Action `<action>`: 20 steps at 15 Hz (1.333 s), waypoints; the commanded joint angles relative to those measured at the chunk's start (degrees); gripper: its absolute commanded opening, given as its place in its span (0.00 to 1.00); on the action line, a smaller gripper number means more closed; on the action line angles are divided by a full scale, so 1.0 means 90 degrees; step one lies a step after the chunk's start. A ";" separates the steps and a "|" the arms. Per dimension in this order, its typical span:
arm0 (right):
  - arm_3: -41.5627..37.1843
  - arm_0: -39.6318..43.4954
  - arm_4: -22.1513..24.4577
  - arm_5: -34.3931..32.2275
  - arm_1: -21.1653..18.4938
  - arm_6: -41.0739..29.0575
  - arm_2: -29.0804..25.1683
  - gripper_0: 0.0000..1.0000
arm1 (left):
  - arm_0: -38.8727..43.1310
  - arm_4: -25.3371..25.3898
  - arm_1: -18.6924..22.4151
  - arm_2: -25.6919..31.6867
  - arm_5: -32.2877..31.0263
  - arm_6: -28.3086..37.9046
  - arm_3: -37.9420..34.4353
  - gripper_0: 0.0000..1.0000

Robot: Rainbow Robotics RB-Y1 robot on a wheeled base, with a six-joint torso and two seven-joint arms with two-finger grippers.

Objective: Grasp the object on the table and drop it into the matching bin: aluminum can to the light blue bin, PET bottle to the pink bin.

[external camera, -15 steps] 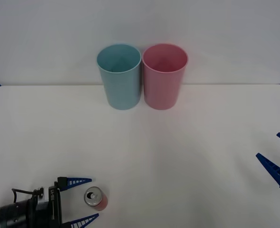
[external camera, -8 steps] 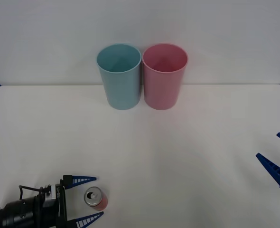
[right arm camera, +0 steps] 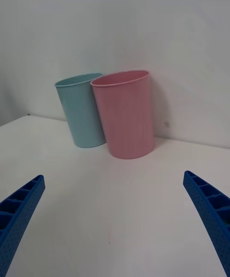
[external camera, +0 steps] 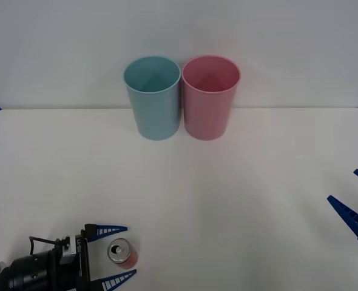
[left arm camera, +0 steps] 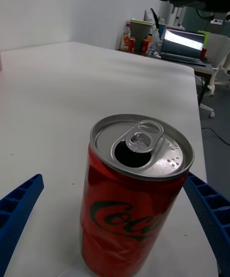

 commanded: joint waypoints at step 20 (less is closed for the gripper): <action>0.0000 0.0000 0.0000 0.0000 0.0000 0.0000 0.0000 1.00 | 0.0498 0.0998 0.0557 0.0371 0.0148 0.0228 -0.0753 0.00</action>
